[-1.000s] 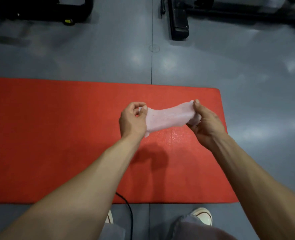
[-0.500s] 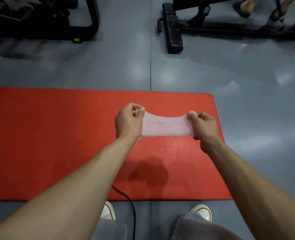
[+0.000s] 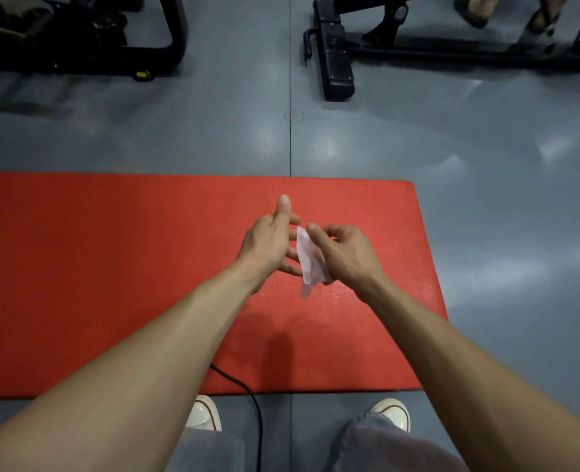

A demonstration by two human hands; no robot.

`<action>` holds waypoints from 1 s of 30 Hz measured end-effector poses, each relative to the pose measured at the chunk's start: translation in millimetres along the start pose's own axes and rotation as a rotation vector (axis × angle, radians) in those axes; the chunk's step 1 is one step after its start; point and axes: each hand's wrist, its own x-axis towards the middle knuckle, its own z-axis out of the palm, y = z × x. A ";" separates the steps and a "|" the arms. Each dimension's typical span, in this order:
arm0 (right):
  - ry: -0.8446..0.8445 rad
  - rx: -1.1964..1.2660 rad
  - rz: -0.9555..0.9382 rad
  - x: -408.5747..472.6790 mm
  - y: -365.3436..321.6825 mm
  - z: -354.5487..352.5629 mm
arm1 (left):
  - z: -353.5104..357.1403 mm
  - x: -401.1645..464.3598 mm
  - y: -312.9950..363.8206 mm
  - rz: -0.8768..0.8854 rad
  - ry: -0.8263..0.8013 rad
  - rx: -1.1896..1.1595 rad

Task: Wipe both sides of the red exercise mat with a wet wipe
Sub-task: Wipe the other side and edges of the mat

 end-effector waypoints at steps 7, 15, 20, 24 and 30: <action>-0.191 -0.081 0.067 4.5 -15.2 -19.0 | 7.7 -10.1 14.8 -0.170 -0.319 -0.275; -0.216 0.068 0.076 18.8 18.9 -47.4 | 16.5 7.8 7.4 -0.126 -0.373 -0.181; -0.094 0.391 0.155 33.1 68.8 -46.9 | 34.6 33.6 -58.0 -0.141 -0.116 -0.081; 0.006 0.728 0.259 38.3 122.0 -19.6 | 65.2 41.8 -108.8 -0.335 -0.307 -0.347; 0.151 0.584 0.389 33.3 212.8 12.7 | 113.5 76.0 -188.3 -0.153 0.046 -0.170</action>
